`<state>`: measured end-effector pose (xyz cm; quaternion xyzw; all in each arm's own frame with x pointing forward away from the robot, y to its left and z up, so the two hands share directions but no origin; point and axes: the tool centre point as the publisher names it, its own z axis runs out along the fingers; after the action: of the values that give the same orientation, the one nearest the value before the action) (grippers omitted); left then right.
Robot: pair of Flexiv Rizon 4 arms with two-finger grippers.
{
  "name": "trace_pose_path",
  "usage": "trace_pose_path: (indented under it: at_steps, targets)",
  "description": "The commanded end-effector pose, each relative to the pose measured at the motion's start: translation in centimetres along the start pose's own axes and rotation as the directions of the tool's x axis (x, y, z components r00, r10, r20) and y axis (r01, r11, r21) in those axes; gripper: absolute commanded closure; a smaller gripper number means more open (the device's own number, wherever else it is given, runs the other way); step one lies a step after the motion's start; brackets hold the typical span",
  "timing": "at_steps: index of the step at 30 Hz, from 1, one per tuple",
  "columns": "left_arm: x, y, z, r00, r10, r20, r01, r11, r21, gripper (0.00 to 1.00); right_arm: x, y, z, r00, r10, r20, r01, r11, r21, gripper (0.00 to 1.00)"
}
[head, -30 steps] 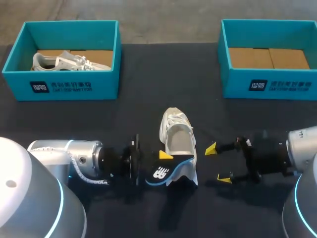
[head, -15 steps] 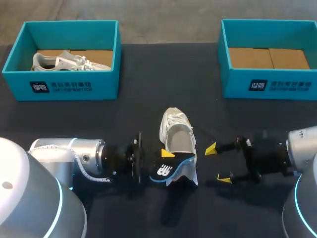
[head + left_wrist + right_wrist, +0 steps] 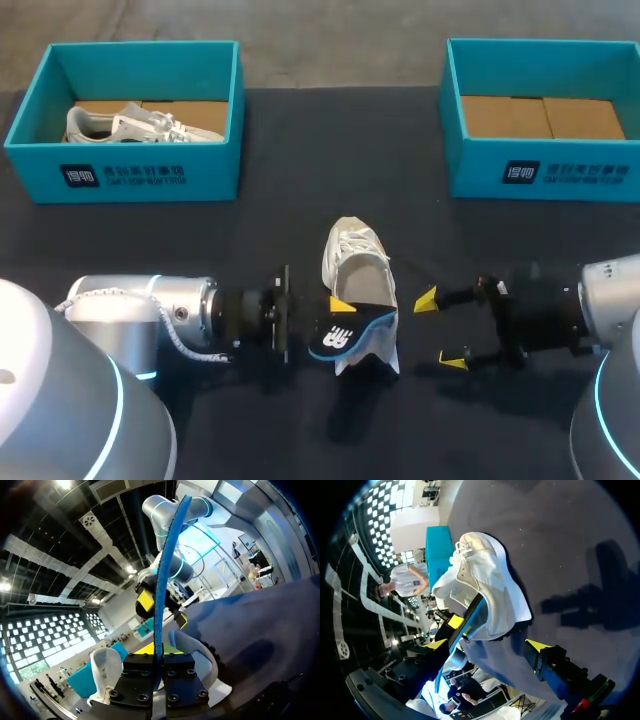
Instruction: Take the shoe out of the shoebox, open the shoe tongue, remove and reinsert the insole, then place the shoe into the shoebox
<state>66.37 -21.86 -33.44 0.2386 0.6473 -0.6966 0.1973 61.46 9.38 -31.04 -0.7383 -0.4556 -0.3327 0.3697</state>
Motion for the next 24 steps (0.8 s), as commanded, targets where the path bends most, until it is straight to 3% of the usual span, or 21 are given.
trace_pose_path:
  at_steps: [1,24]
  targets:
    - [0.0,0.5,0.3,1.0,-0.001,-0.002,0.001,1.0,-0.004,1.0,0.0,-0.1,0.0,1.0,0.0,-0.001,0.0,1.0,-0.003,0.0]
    - [-0.1,2.4,0.6,0.998,0.054,-0.021,-0.055,0.995,-0.085,1.0,0.0,-0.1,0.0,1.0,0.0,-0.001,0.0,1.0,-0.003,0.0]
